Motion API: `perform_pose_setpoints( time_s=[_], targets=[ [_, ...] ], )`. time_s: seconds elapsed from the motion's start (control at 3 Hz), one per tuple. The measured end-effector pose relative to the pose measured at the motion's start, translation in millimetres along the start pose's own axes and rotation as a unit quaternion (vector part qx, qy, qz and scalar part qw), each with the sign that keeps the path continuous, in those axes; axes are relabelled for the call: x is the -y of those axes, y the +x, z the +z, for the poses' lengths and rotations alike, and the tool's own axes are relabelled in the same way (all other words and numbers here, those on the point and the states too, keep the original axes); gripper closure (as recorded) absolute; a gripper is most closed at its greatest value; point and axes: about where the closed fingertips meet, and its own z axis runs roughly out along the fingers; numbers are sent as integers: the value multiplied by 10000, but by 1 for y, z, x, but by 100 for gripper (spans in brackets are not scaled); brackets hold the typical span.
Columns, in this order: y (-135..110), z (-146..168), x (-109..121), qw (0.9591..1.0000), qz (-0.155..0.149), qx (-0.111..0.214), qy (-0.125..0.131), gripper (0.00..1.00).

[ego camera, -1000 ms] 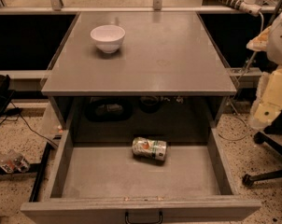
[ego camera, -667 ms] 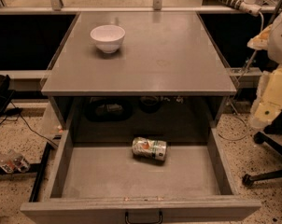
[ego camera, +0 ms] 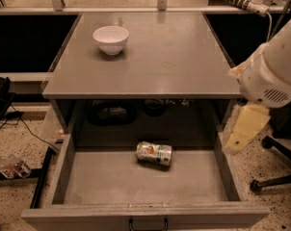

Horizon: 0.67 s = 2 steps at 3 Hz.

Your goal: Pick 7up can from top drawer and place on counter

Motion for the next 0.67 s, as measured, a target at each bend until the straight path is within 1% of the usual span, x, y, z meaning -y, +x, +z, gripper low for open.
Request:
perform_pose_setpoints(
  time_s=[0.33, 0.67],
  targets=[
    [-6, 43, -21, 9991, -42, 416, -31, 0],
    [-5, 92, -33, 9945, -72, 1040, -7, 0]
  ],
)
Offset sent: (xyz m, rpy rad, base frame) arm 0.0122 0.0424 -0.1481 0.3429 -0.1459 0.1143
